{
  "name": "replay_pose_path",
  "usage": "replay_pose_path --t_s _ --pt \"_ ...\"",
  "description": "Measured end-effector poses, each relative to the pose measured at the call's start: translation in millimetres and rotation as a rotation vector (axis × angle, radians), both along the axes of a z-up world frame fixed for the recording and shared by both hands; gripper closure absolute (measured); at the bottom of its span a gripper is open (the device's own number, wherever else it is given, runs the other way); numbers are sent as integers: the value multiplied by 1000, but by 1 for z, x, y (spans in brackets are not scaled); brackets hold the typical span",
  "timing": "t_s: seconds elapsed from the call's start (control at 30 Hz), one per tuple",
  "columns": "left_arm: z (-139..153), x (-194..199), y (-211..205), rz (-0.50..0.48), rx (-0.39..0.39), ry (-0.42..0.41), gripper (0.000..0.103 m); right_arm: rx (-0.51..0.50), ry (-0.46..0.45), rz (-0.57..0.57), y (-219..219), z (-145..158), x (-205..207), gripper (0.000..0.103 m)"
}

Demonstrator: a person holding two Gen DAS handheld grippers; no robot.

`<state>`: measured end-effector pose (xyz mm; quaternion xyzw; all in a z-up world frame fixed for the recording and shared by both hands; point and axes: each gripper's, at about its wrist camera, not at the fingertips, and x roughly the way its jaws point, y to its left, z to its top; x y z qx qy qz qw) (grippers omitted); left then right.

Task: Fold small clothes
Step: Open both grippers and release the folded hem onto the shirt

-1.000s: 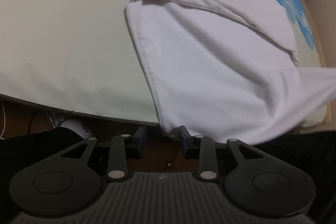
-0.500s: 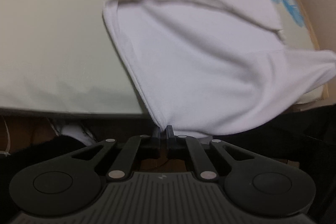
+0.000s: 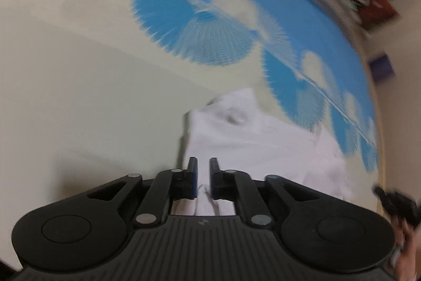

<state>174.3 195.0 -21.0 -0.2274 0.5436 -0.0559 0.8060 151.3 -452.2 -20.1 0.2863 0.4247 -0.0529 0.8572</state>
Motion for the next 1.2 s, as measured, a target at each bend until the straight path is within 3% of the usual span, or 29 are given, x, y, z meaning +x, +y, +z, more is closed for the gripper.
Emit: replay_pose_path --t_s 0.07,0.13,0.17,0.23,0.3,0.4,0.5,0.57,0.67,0.7,0.77,0.8,0.87,0.93,1.03,1.1,1.13,1.2 --pt "1 -11 -10 -102 64 -43 82 -28 -35 83 6 -10 -8 95" --pt "-12 -22 -27 -236 116 -22 81 -49 39 133 8 -22 -9 94" --pt "-16 -29 -38 -329 152 -28 80 -65 28 138 7 -23 -12 92" --pt "-15 -41 -60 -494 226 -104 55 -110 25 152 7 -24 -14 90" --pt "-17 -55 -80 -608 338 -211 44 -142 45 160 3 -30 -14 90" --pt "-29 -80 -107 -774 537 -354 31 -134 73 157 -3 -39 -15 90" --pt "-53 -103 -134 -987 700 -450 31 -129 90 152 -5 -43 -15 90" --pt "-67 -111 -144 -1077 722 -478 31 -129 85 153 -6 -43 -15 90" --pt "-69 -113 -155 -1110 691 -556 32 -133 83 157 -4 -43 -13 89" --pt "-68 -113 -157 -1111 677 -577 35 -133 85 158 -4 -43 -13 89" --pt "-68 -108 -165 -1123 649 -582 65 -135 87 158 -4 -45 -11 89" --pt "-68 -104 -167 -1126 633 -559 97 -134 88 155 -3 -45 -10 90" --pt "-66 -88 -169 -1105 590 -519 98 -132 91 148 -3 -46 -9 90" --pt "-55 -73 -164 -1020 542 -525 99 -130 92 138 -3 -47 -7 90" --pt "-27 -38 -131 -747 400 -517 99 -124 93 121 -3 -49 -4 89" --pt "-19 -14 -107 -531 410 -496 98 -122 98 108 -3 -51 -1 89" --pt "-19 -1 -94 -405 434 -438 99 -121 99 103 -3 -52 0 89" --pt "-28 18 -60 -185 376 -290 99 -117 99 92 -4 -53 2 89"
